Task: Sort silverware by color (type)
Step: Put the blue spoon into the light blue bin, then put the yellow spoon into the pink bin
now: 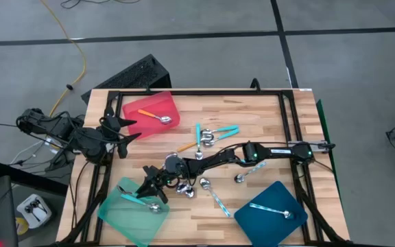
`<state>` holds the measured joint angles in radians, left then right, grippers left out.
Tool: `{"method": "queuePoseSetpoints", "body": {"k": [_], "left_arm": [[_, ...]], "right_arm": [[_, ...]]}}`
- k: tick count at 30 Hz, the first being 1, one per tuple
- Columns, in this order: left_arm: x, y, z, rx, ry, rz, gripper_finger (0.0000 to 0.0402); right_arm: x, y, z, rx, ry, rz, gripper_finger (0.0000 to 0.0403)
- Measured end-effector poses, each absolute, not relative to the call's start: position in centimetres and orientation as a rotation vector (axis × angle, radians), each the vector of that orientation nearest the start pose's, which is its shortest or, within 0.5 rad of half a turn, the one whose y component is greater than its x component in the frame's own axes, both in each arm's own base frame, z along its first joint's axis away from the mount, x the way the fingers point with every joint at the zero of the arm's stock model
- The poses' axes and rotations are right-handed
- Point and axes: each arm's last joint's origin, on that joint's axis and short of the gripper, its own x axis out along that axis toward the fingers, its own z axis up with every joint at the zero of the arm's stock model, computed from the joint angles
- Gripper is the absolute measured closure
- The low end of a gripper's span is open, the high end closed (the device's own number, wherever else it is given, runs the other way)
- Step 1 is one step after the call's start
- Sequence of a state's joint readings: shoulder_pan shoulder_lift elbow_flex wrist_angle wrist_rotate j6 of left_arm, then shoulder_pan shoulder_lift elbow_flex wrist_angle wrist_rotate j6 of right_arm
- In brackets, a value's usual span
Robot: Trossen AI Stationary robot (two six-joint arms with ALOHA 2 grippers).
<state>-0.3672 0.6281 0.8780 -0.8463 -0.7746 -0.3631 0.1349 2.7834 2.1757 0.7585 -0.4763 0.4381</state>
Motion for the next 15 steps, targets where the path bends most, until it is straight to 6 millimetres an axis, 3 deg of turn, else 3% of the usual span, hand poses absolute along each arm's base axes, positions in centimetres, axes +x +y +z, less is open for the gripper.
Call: {"method": "queuePoseSetpoints", "body": {"k": [5, 15], "left_arm": [[10.26, -1.78, 32.77, -0.026, 0.424, 0.478, 0.0175], [10.26, -1.78, 32.76, -0.026, 0.424, 0.478, 0.0175]], "right_arm": [[58.83, 9.21, 11.80, 0.402, -0.001, 0.621, 0.0297], [58.86, 9.15, 11.76, 0.405, -0.001, 0.604, 0.0289]]}}
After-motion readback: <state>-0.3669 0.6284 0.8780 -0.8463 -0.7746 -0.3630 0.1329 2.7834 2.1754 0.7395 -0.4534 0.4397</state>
